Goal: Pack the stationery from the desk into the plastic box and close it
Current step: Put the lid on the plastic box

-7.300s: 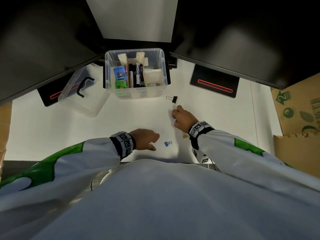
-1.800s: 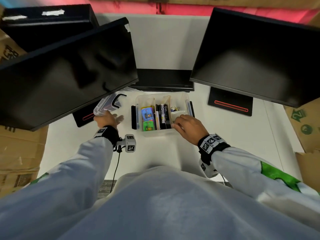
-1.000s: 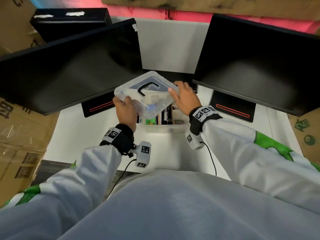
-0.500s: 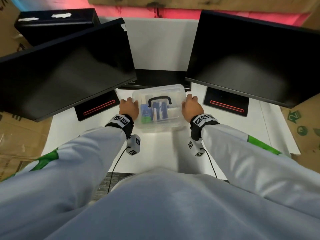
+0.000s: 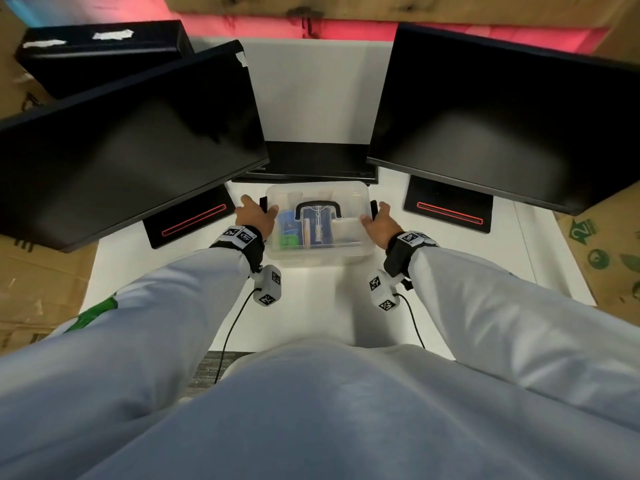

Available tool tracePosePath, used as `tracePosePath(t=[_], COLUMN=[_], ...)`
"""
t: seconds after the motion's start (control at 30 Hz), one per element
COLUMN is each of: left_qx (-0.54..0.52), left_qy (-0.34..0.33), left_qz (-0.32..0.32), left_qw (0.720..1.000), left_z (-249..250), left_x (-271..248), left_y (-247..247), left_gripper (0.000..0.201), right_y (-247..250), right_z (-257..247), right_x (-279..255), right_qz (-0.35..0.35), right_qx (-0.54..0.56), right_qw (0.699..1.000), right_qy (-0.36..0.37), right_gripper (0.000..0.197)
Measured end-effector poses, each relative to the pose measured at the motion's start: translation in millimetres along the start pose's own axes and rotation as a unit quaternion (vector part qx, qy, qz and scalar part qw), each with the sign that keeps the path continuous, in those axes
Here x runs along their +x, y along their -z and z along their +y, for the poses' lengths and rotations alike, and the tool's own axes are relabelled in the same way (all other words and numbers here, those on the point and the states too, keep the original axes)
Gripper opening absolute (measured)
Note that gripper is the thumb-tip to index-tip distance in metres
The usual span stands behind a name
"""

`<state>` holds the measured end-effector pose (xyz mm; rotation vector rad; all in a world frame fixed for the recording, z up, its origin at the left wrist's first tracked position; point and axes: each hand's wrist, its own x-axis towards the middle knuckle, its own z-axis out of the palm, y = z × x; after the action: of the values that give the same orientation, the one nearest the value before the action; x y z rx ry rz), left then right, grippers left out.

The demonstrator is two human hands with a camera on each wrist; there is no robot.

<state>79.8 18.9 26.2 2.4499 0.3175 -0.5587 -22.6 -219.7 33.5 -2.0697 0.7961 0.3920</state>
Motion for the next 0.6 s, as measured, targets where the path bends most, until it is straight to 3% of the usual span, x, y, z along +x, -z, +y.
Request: tracePosePath(t=[0.1,0.27,0.47,0.6], left_qx=[0.058,0.009,0.115,0.104], left_qy=[-0.021,-0.023,-0.011,-0.027], left_qz=[-0.011,-0.055,-0.004,-0.025], left_qw=[0.998,0.998,0.993,0.994], left_z=[7.2,19.1,37.1,39.5], left_x=[0.1,-6.5,-20.4,-16.9], left_y=[1.9,-6.6,-24.6,-21.0], left_gripper=[0.073,0.086,0.1,0.096], right_y=[1.1,-6.6,-36.4,-31.6], right_z=[-8.7,-24.3,-35.6,-29.1], right_x=[7.4,5.3,1.7,2.4], right_qz=[0.042,0.054,0.127,0.115], right_qx=[-0.042,-0.099,-0.146,-0.151], right_qw=[0.998,0.994,0.981,0.982], right_qy=[0.012,-0.002,-0.022,-0.01], right_gripper=[0.06,0.064,0.061,0.064])
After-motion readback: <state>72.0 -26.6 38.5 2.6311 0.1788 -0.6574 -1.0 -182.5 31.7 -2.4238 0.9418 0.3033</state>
